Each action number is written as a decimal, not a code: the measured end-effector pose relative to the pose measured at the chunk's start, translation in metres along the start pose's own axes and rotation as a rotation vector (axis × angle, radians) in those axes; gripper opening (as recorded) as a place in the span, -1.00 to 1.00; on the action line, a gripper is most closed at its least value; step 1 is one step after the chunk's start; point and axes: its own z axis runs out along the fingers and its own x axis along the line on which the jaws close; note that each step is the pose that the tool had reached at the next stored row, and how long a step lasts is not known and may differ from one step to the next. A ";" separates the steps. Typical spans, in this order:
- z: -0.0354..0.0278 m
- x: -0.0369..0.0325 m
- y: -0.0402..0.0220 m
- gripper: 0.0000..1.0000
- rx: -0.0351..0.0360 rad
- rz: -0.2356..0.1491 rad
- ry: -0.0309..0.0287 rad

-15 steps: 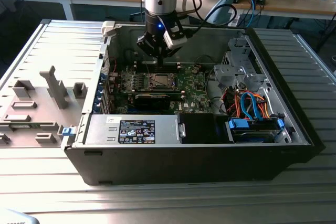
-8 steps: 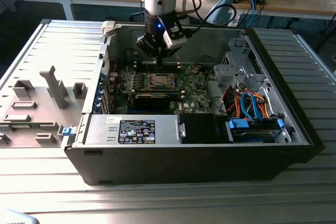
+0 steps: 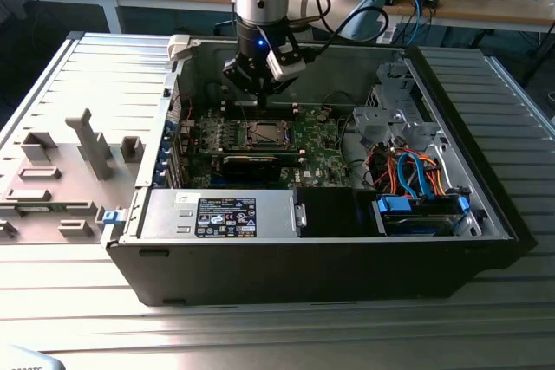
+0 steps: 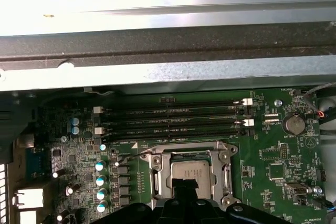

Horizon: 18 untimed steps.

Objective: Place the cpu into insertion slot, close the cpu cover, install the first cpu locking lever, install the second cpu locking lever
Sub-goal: 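Install the first cpu locking lever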

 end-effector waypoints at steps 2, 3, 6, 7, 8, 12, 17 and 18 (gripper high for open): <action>-0.0001 0.0008 -0.0001 -0.79 0.0000 0.000 0.0000; -0.0001 0.0011 -0.0001 -0.79 0.0000 0.000 0.0000; -0.0001 0.0021 -0.0001 -0.79 0.0000 0.000 0.0000; -0.0001 0.0023 -0.0001 -0.79 0.0000 0.000 0.0000; -0.0001 0.0028 -0.0002 -0.79 0.0000 0.000 0.0000; -0.0002 0.0044 -0.0002 -0.79 -0.0001 0.000 0.0000; -0.0003 0.0072 -0.0004 -0.79 -0.0003 0.000 0.0000; -0.0004 0.0109 -0.0006 -0.79 -0.0003 0.000 0.0000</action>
